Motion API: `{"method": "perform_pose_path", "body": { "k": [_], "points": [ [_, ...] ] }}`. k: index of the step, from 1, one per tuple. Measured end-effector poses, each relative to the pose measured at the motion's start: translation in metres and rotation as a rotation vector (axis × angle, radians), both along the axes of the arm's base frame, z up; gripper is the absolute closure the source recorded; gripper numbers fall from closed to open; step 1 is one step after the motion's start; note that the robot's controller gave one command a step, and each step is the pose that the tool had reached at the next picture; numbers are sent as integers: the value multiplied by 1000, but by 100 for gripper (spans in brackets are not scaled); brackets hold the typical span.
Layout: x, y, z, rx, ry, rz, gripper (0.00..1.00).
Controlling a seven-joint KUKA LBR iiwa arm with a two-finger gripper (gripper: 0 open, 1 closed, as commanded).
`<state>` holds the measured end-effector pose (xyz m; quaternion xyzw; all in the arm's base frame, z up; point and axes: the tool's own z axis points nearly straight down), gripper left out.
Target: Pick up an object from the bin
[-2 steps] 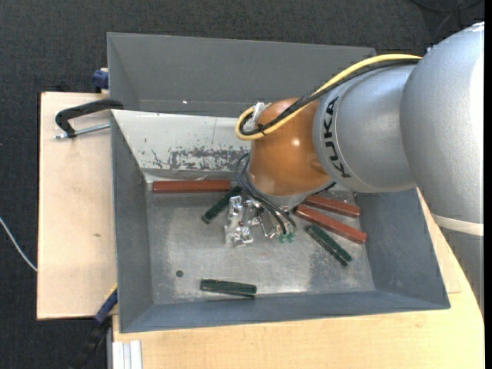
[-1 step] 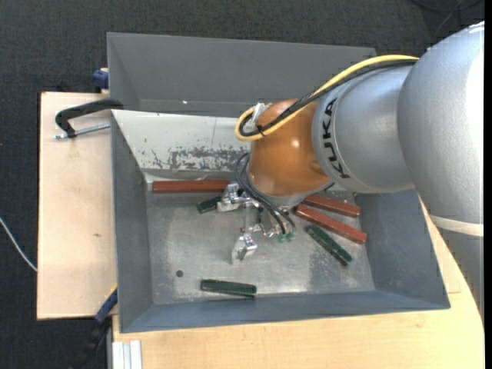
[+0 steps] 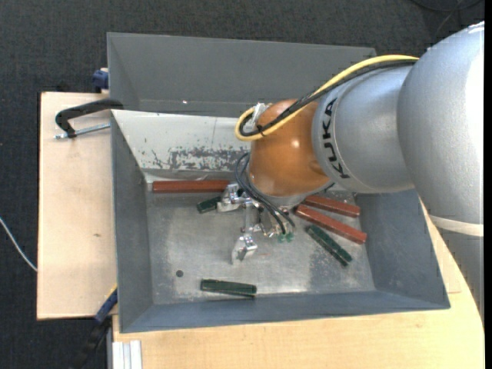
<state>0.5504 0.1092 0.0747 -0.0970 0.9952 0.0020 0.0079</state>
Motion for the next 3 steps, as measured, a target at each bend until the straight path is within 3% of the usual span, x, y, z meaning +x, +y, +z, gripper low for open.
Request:
{"method": "perform_pose_path", "body": {
  "k": [1,2,3],
  "points": [
    [11,-21,19,-3,13,93,0],
    [14,-46,39,-6,8,169,0],
    [26,-13,56,-4,9,71,0]
  ]
}}
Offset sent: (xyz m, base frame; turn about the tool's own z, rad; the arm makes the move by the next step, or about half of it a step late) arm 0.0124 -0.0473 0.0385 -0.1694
